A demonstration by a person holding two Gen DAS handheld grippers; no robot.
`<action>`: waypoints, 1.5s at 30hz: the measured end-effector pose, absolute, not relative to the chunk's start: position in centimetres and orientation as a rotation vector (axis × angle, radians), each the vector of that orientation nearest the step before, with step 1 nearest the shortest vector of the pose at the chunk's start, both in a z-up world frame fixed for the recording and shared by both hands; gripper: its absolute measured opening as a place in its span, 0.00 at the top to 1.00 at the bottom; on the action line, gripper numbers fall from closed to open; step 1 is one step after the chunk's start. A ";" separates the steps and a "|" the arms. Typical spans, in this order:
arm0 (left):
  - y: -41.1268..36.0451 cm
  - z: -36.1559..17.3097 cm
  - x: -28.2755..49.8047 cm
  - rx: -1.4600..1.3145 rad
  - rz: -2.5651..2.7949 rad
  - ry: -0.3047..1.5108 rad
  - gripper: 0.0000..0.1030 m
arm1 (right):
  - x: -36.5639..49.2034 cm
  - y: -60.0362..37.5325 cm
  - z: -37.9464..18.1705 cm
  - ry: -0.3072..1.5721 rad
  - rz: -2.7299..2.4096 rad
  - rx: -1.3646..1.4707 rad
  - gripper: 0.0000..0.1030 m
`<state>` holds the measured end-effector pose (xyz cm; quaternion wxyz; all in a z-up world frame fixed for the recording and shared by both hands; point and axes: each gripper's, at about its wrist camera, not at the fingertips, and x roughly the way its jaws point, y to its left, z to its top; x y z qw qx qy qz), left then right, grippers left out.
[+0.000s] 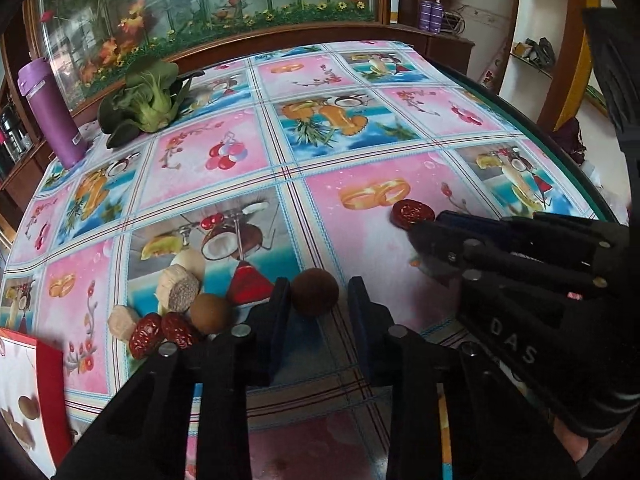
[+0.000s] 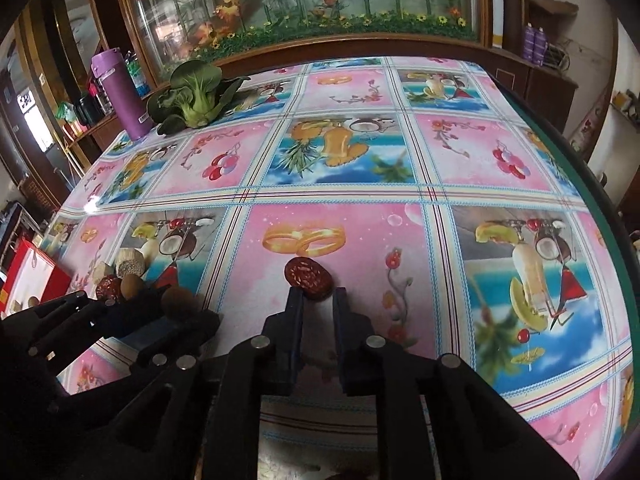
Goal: Organize fruits
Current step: 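Grasp a brown round fruit with the left gripper while the right grasps a red date, then carry the brown fruit and date into the white tray and release both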
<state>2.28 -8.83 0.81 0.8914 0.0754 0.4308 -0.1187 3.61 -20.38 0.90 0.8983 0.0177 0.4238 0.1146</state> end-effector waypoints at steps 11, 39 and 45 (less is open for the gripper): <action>-8.6 0.9 1.0 0.128 -0.239 0.903 0.76 | 3.8 -20.4 0.8 0.861 0.258 0.069 0.86; 7.5 11.1 -14.6 -0.024 -0.028 0.658 0.75 | -5.4 -8.9 5.5 0.790 0.599 0.293 0.94; 14.3 11.9 -16.4 -0.087 0.104 0.612 0.75 | -7.4 -0.2 6.8 0.838 0.801 0.250 0.94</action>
